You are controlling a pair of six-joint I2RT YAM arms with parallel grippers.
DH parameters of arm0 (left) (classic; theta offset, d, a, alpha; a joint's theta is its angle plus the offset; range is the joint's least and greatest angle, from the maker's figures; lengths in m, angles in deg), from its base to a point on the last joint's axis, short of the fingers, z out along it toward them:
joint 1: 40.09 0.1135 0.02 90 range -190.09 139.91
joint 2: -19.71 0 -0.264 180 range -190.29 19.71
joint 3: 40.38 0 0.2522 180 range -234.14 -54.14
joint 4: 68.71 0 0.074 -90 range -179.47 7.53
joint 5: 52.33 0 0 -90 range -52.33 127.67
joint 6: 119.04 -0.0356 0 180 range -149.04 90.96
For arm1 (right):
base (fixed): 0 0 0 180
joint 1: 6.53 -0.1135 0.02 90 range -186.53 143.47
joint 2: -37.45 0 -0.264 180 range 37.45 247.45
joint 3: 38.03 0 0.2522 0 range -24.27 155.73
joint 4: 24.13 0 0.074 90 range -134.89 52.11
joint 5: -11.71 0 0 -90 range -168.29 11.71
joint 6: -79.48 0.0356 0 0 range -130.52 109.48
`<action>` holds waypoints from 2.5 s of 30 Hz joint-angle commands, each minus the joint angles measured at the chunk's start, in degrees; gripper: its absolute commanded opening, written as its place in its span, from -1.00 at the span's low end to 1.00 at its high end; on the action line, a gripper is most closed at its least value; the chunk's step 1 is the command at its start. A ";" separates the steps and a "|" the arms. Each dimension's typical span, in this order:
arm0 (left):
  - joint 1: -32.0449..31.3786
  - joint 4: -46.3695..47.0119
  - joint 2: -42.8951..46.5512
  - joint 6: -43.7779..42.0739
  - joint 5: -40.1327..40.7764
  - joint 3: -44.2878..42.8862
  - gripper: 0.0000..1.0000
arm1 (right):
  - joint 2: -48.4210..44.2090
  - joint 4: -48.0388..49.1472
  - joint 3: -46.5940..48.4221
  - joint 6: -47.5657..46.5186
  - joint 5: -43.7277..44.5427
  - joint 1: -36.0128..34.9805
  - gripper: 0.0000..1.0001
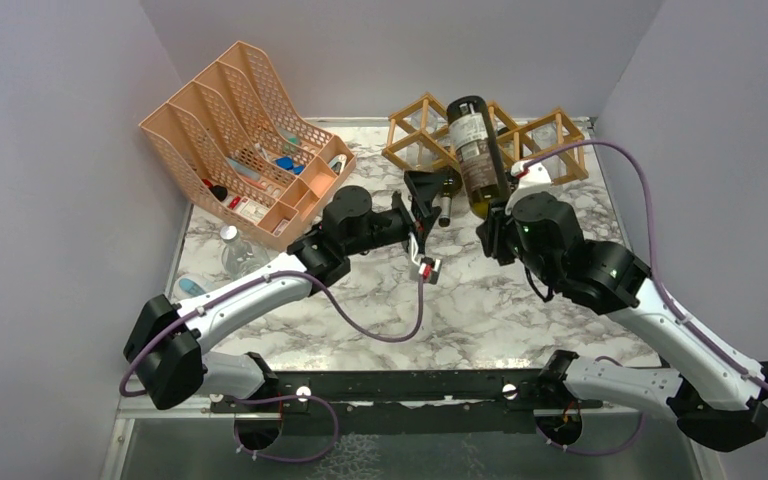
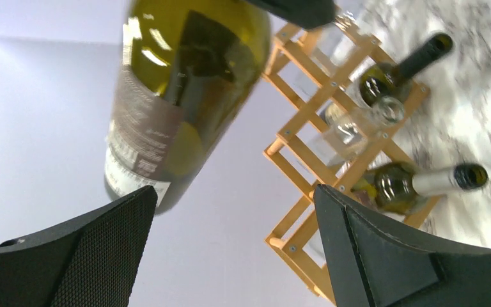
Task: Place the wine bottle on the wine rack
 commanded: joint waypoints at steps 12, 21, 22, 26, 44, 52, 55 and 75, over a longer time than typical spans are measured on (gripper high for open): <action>0.25 8.83 2.51 62.82 21.99 -9.57 0.98 | 15.42 16.39 17.16 -3.18 1.33 10.57 -0.98; 0.36 0.57 8.58 88.86 37.62 -5.52 0.98 | 24.57 20.65 20.49 0.95 -17.33 20.42 -0.98; 0.37 -1.62 9.26 90.00 38.91 -6.21 0.98 | 25.48 21.14 20.65 1.61 -18.49 20.62 -0.98; 0.37 -7.16 12.54 93.00 44.58 -6.72 0.98 | 27.92 24.28 19.81 4.97 -20.94 20.99 -0.98; 0.37 -11.76 20.47 84.84 46.80 -3.63 0.98 | 37.37 22.76 20.81 19.27 -23.28 23.68 -0.91; 0.37 -12.07 21.40 83.29 47.01 -2.82 0.98 | 39.65 19.58 21.90 20.36 -24.54 24.56 -0.56; 0.36 -11.93 21.51 83.17 46.88 -2.53 0.98 | 40.65 18.99 22.30 20.28 -24.91 25.16 -0.52; 0.37 -11.70 21.03 82.29 48.22 -2.59 0.98 | 42.16 17.76 20.94 17.82 -25.24 26.29 0.44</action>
